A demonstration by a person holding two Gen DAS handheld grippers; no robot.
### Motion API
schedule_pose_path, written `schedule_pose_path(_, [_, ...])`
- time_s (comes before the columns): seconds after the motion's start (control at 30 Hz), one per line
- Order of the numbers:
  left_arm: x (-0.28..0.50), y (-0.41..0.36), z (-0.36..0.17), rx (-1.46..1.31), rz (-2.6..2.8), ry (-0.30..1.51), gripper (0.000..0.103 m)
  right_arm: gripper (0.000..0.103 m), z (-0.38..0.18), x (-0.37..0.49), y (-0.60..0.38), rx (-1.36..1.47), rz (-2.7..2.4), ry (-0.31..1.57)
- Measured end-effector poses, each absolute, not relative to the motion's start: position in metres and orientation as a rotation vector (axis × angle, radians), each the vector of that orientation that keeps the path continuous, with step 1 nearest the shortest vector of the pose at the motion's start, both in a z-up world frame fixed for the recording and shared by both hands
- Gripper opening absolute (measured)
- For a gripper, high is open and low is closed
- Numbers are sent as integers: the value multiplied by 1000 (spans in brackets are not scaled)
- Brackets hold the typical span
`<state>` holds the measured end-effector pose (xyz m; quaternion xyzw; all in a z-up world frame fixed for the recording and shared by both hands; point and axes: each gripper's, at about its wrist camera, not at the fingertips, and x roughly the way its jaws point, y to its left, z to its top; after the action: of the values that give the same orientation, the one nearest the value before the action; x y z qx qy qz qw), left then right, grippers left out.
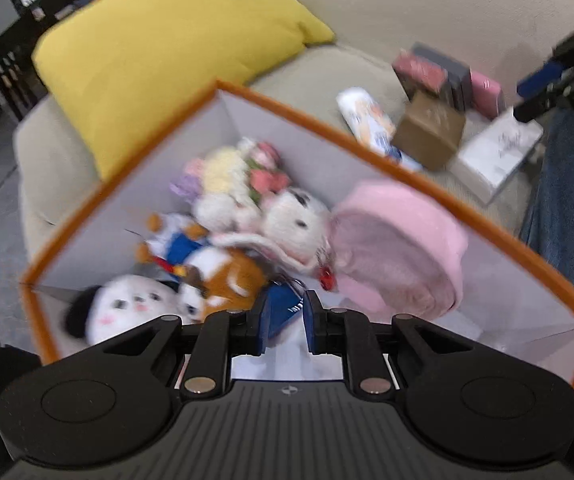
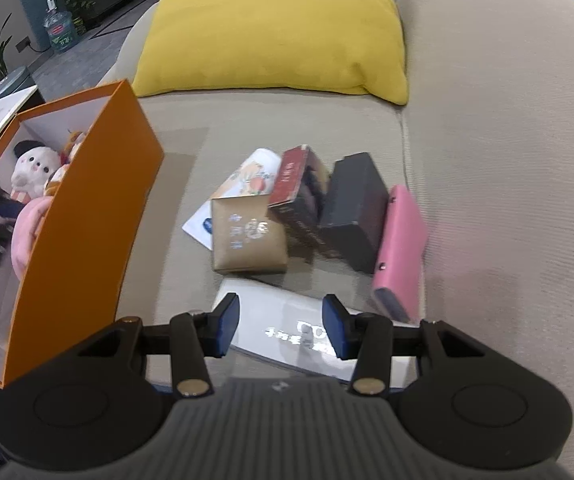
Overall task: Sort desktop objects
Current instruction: 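Move both tools toward the boxes and pink case on the sofa, then grasp the pink case with the right tool while the left tool reaches the dark grey box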
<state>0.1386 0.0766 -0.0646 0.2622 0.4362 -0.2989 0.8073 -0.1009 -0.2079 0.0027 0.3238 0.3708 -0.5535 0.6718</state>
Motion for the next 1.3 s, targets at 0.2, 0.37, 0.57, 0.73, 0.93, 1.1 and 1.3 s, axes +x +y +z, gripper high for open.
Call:
schedule_pose_path(0.2, [130,68,5,516,-653,826,20,48,9,-122,-218,731,-1273,865])
schedule_pose_path(0.37, [133,26,38,466,-697,811,20,48,9,-132,-232,723,-1257,920])
schedule_pose_path(0.57, [147,-47,37,399,-813,844,21,49,-8,-135,-257,714,-1200,1044])
schedule_pose_path(0.73, [166,-97,15,396,-816,906,21,53,-29,-137,-281,746,-1136,1121])
schedule_pose_path(0.93, [183,-117,-9,376,-806,973,21,54,-52,-133,-301,666,-1115,1241])
schedule_pose_path(1.1, [189,-123,-17,369,-817,987,21,47,-58,-138,-305,652,-1116,1266])
schedule_pose_path(1.3, [192,-128,-19,354,-822,979,21,24,-39,-152,-300,635,-1174,1254])
